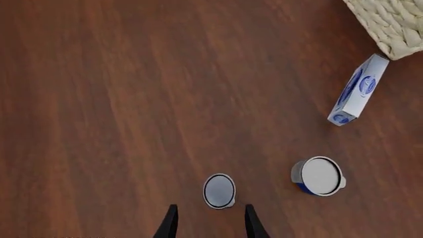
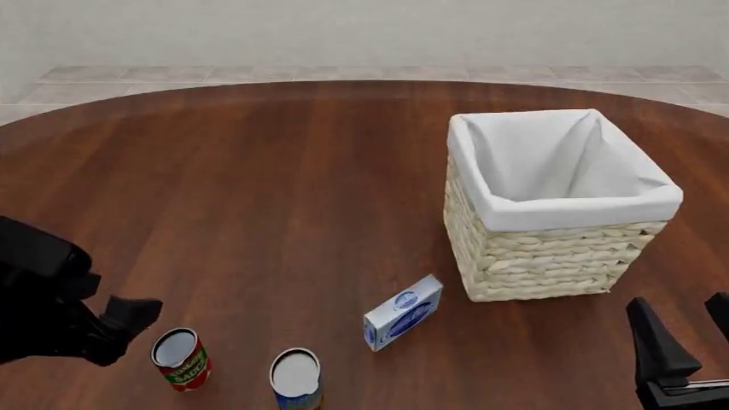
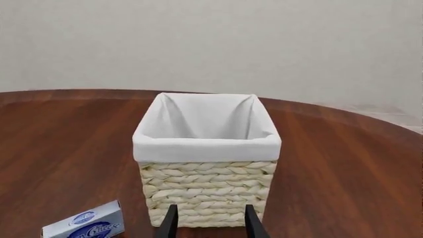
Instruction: Pick up the tomato sauce, and put it in the basket.
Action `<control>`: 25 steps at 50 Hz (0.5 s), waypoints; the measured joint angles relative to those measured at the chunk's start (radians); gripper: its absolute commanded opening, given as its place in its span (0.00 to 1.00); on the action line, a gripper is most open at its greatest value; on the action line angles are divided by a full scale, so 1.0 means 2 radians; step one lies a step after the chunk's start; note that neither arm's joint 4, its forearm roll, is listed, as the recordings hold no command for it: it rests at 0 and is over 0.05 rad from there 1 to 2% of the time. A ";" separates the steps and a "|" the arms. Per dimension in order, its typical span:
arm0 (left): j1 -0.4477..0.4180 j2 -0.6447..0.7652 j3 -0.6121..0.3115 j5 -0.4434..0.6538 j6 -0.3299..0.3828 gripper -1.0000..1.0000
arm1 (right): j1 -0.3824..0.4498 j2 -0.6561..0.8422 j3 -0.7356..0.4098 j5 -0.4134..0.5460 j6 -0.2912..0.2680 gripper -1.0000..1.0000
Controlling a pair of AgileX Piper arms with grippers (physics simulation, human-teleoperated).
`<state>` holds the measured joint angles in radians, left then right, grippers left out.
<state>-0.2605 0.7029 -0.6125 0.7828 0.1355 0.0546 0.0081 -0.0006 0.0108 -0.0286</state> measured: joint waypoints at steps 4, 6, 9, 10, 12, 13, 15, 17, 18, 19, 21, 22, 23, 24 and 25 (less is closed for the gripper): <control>-0.008 0.004 0.003 0.004 -0.006 1.00 | -0.001 0.003 0.000 -0.003 0.000 1.00; -0.012 0.006 0.004 0.006 -0.011 1.00 | -0.001 0.005 0.000 -0.005 0.000 1.00; -0.018 0.008 0.006 0.008 -0.016 1.00 | -0.001 0.007 0.000 -0.007 0.000 1.00; -0.020 0.009 0.007 0.008 -0.018 1.00 | -0.001 0.007 0.000 -0.007 0.000 1.00; -0.023 0.011 0.008 0.009 -0.020 1.00 | -0.001 0.008 0.000 -0.008 0.000 1.00; -0.024 0.012 0.009 0.009 -0.022 1.00 | -0.001 0.008 0.000 -0.008 0.000 1.00; -0.026 0.014 0.010 0.008 -0.023 1.00 | -0.002 0.007 0.000 -0.007 0.000 1.00; -0.028 0.017 0.011 0.007 -0.023 1.00 | -0.002 0.006 0.000 -0.006 0.000 1.00; -0.028 0.018 0.012 0.006 -0.022 1.00 | -0.002 0.006 0.000 -0.006 0.000 1.00; -0.029 0.020 0.013 0.005 -0.022 1.00 | -0.002 0.005 0.000 -0.005 0.000 1.00; -0.029 0.022 0.015 0.003 -0.021 1.00 | -0.002 0.004 0.000 -0.004 0.000 1.00; -0.029 0.024 0.016 0.001 -0.021 1.00 | -0.002 0.003 0.000 -0.003 0.000 1.00; -0.029 0.025 0.017 0.000 -0.020 1.00 | -0.002 0.003 0.000 -0.003 0.000 1.00; -0.029 0.027 0.018 -0.002 -0.020 1.00 | -0.002 0.002 0.000 -0.002 0.000 1.00; -0.029 0.028 0.019 -0.003 -0.019 1.00 | -0.002 0.002 0.000 -0.002 0.001 1.00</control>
<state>-0.3181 0.7590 -0.5743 0.7764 0.0973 0.0498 0.0116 -0.0006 0.0071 -0.0274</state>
